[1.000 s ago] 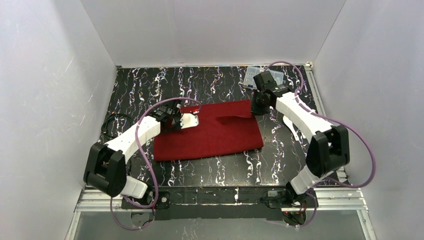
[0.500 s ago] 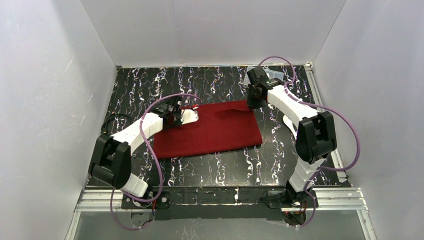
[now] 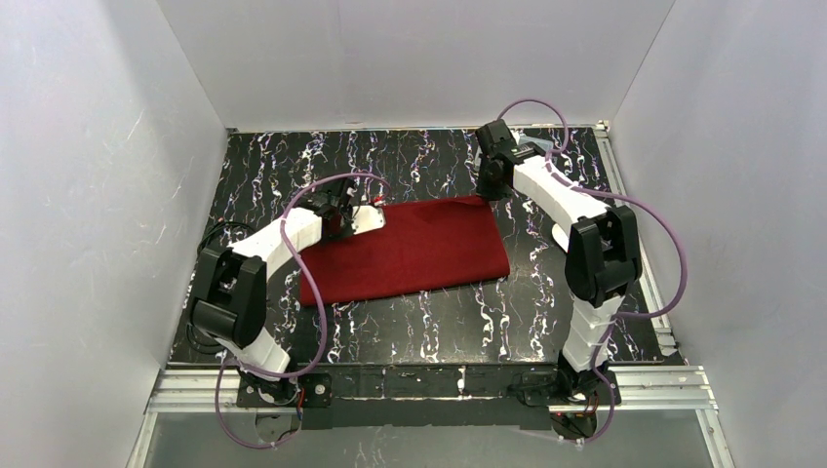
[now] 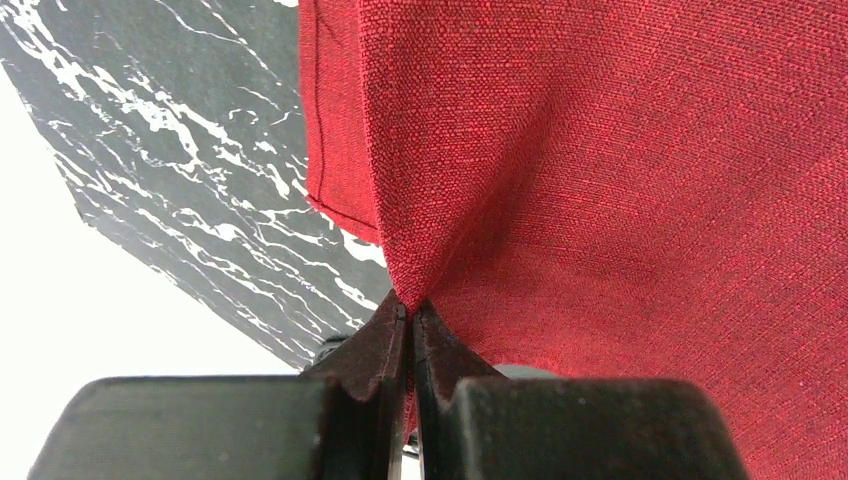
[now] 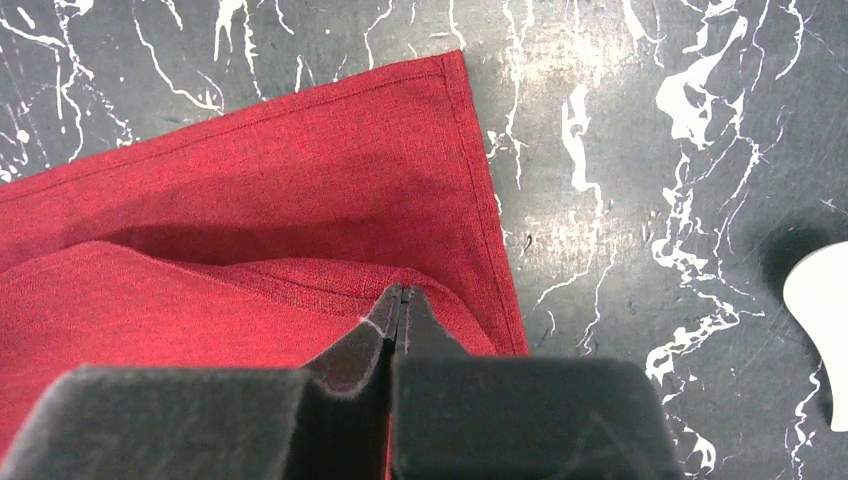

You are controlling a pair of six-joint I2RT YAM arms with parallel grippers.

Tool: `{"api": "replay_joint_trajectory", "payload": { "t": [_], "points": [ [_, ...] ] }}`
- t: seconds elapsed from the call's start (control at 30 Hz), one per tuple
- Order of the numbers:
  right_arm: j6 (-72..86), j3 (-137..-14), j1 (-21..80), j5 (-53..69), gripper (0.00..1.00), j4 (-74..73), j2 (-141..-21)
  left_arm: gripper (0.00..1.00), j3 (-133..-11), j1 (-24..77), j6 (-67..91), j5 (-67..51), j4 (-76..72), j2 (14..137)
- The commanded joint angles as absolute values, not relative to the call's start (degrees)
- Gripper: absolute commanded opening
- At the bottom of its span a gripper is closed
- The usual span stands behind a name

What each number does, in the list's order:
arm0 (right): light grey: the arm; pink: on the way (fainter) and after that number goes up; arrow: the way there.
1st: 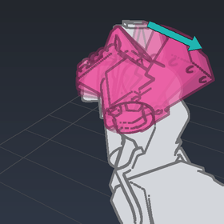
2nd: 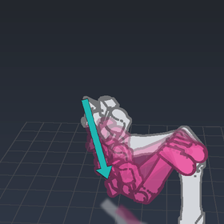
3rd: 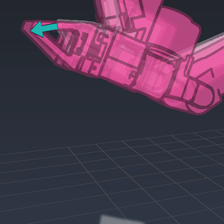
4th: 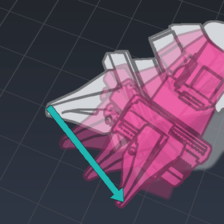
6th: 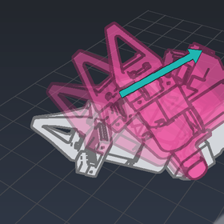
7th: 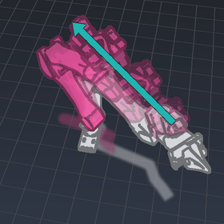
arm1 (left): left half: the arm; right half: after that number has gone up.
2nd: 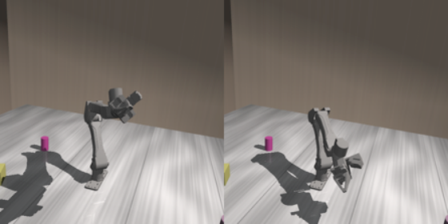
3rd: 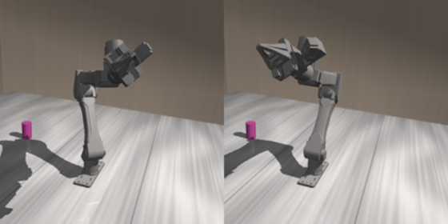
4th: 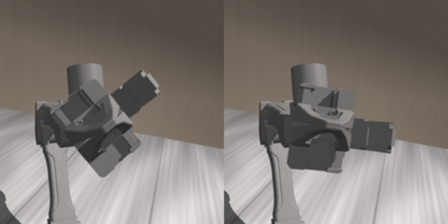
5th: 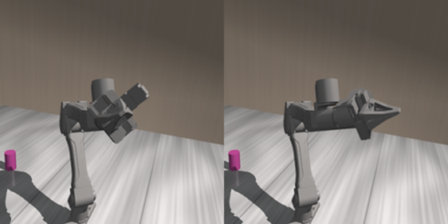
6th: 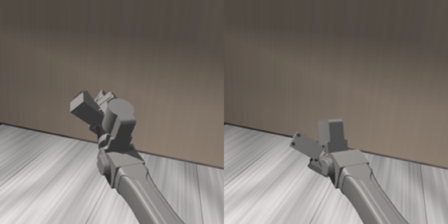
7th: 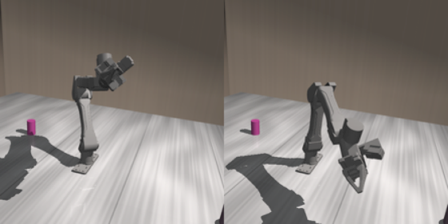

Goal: Fold the napkin into a case and place the utensils inside
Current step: Fold and flatten the napkin at the center of the board.

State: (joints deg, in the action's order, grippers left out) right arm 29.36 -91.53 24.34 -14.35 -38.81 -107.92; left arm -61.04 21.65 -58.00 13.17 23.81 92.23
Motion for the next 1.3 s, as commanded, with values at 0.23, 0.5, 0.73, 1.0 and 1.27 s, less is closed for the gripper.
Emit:
{"api": "replay_joint_trajectory", "payload": {
  "t": [0.23, 0.5, 0.73, 1.0, 1.27],
  "points": [
    [27.6, -97.0, 23.9, -17.6, 0.01, -38.1, -113.6, 0.0, -63.8, 21.1, -58.4, 14.5, 22.3, 97.1],
    [27.2, -96.6, 23.6, -19.2, 0.01, -37.9, -115.9, 0.0, -63.0, 21.1, -58.4, 14.8, 20.2, 98.4],
    [26.7, -98.7, 23.3, -20.3, 0.01, -38.8, -116.1, 0.0, -63.3, 21.1, -58.3, 15.0, 20.0, 97.8],
    [25.8, -100.3, 22.8, -21.4, 0.01, -38.5, -114.7, 0.0, -65.5, 20.4, -59.2, 15.5, 19.8, 98.0],
    [26.2, -101.1, 22.7, -20.4, 0.01, -38.1, -117.3, 0.0, -67.2, 20.4, -59.2, 16.1, 18.9, 101.7]
  ]
}}
